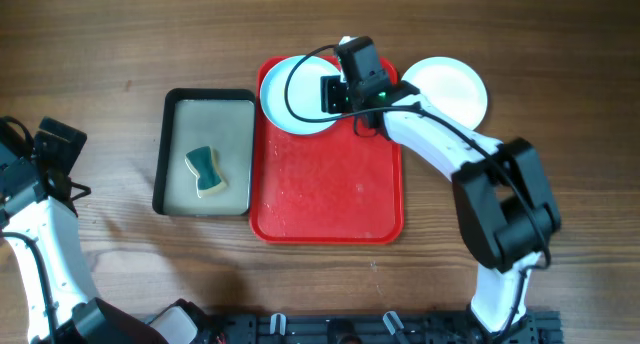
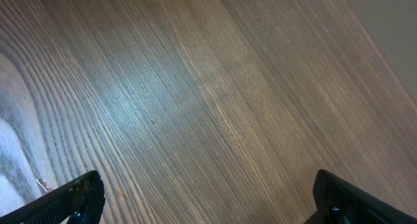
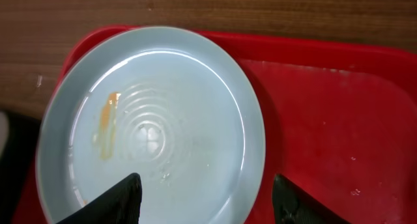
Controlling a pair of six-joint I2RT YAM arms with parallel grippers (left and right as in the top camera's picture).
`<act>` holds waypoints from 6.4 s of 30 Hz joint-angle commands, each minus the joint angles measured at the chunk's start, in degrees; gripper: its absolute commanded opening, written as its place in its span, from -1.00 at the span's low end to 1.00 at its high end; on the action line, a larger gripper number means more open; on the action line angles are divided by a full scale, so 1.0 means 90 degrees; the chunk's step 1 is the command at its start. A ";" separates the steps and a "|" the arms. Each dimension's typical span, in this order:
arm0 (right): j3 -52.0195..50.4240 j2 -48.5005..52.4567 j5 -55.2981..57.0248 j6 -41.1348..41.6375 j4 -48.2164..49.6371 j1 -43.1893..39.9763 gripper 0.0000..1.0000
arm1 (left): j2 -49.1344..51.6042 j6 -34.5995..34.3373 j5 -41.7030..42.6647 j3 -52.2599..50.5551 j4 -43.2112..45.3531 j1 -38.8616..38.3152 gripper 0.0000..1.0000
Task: Clean dirty plates on tray and stack at the side
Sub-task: 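Grip the remaining light-blue plate's rim with the right gripper, pull it down, then grasp the sponge in the black tray with the left gripper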
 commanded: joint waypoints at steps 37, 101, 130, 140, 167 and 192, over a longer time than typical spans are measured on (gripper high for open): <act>-0.0012 -0.0063 0.0835 0.0032 -0.1904 -0.0202 -0.38 | -0.0075 -0.0080 0.0053 0.0114 0.0017 0.0022 1.00; -0.0005 -0.0141 -0.0901 -0.0690 -0.2914 -0.0731 -0.53 | -0.0041 0.0971 0.4996 0.0107 -0.0959 -0.0607 0.99; -0.0002 -0.0141 -0.2902 -0.1071 -0.3079 -0.1479 -0.46 | 0.1785 -0.0318 -0.0690 0.3089 -0.4425 -0.5513 0.18; -0.0002 -0.0141 -0.2900 -0.1064 -0.3075 -0.1479 -0.44 | 0.2028 -0.0799 -0.0449 0.1634 -0.4187 -0.4461 0.06; -0.0002 -0.0141 -0.2900 -0.1061 -0.3058 -0.1477 -0.40 | 0.2028 0.0262 -0.0576 0.0170 -0.2169 -0.4432 -0.27; -0.0002 -0.0141 -0.2900 -0.1064 -0.3053 -0.1477 -0.40 | 0.2025 0.0260 -0.0831 -0.0194 -0.1763 -0.4393 -0.67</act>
